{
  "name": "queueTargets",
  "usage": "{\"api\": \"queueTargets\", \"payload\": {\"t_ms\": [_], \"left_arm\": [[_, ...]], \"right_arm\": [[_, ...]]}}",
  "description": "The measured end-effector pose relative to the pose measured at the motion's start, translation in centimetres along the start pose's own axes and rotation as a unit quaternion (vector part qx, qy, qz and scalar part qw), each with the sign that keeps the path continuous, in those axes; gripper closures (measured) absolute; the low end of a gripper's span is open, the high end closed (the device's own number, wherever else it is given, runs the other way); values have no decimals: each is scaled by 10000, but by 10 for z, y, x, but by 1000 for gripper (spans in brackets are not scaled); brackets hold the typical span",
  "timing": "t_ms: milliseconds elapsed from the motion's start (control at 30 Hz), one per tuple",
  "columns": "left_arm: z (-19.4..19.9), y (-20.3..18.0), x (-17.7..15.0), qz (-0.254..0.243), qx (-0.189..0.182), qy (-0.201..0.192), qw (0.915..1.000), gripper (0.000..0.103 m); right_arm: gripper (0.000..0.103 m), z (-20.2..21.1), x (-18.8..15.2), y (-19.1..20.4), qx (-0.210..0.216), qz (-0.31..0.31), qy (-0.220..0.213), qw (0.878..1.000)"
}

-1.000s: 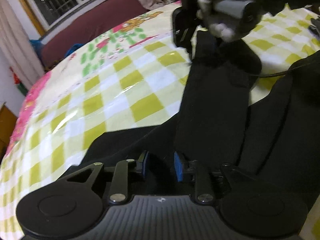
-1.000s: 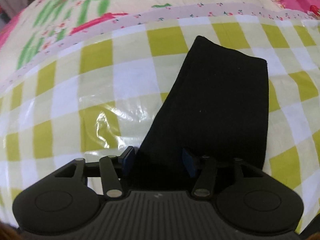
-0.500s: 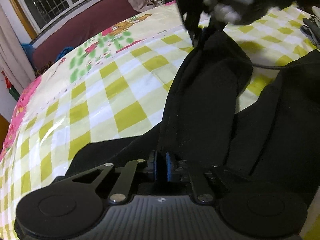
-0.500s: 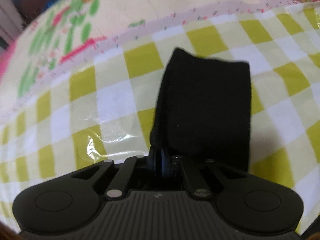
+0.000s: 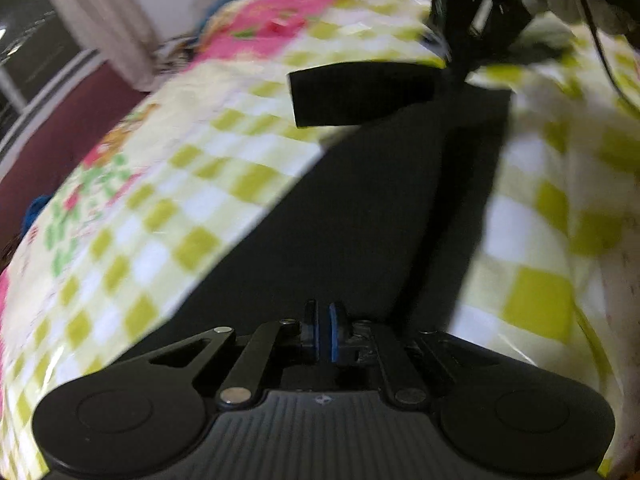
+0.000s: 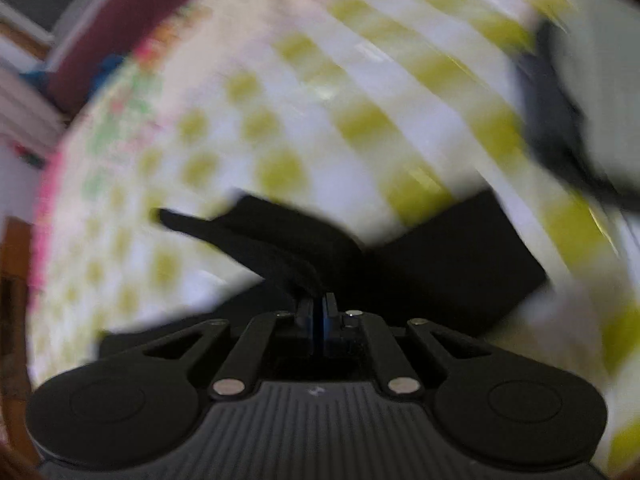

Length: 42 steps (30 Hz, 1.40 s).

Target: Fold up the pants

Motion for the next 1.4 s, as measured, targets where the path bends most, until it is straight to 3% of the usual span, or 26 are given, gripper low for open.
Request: {"api": "queueTargets", "payload": {"t_ms": [67, 133, 233, 367, 433, 567, 600, 667, 733, 800, 833, 933, 1033, 1200, 1300, 1400], "left_arm": [[-8, -16, 1, -241, -30, 70, 9997, 80], [-8, -22, 3, -378, -22, -3, 9993, 80], [-10, -24, 9, -511, 55, -83, 9986, 79], [-18, -29, 7, -806, 223, -163, 9964, 77], [-21, -32, 3, -872, 234, -174, 9958, 75], [-17, -35, 0, -830, 128, -265, 9961, 74], [-15, -34, -1, -802, 68, -288, 9963, 70], [-15, -37, -2, -763, -23, -260, 9967, 65], [-19, -41, -1, -759, -47, -274, 9967, 64], [-23, -44, 2, -704, -36, -317, 9970, 64], [-26, -44, 3, -678, 9, -308, 9972, 64], [-27, -41, 7, -590, 72, -326, 9977, 64], [-14, -39, 12, -667, 79, -521, 9964, 64], [-6, -45, 17, -720, 11, -675, 9951, 61], [-23, -53, 10, -916, 29, -474, 9947, 60], [-33, -62, 2, -1125, 26, -293, 9932, 60]], "right_arm": [[97, -29, -22, -27, -250, -243, 367, 9987], [95, -36, -34, -32, -445, -135, 265, 9986], [80, -25, -38, -4, -892, 1015, -171, 9907], [82, -27, -43, 34, -1315, 2617, -509, 9548], [74, -37, -42, 49, -1340, 3059, -563, 9409], [69, -53, -47, 68, -1406, 3739, -684, 9142], [65, -52, -50, 74, -1442, 3966, -788, 9032], [42, -55, -58, 83, -1485, 4409, -870, 8809], [45, -68, -66, 92, -1477, 4783, -755, 8624], [73, -82, -66, 95, -1583, 4923, -799, 8521], [101, -87, -60, 93, -1692, 4802, -785, 8571], [100, -67, -26, 73, -1319, 3486, -850, 9240], [100, -18, -3, 37, -1003, 2177, -1082, 9648], [100, 36, 12, -34, -640, 517, -1208, 9893], [100, 10, 3, -75, -762, -75, -906, 9929], [97, -27, -13, -100, -594, -613, -443, 9954]]}}
Point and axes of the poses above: each gripper's, at about its wrist camera, not at the fingertips, and z roughly against the way its jaws point, y to its left, x to its top, the point moved 3 cm from there along -z, roughly the way its jaws point, and after that the axes turned 7 degrees about z, right-handed, at the moved point
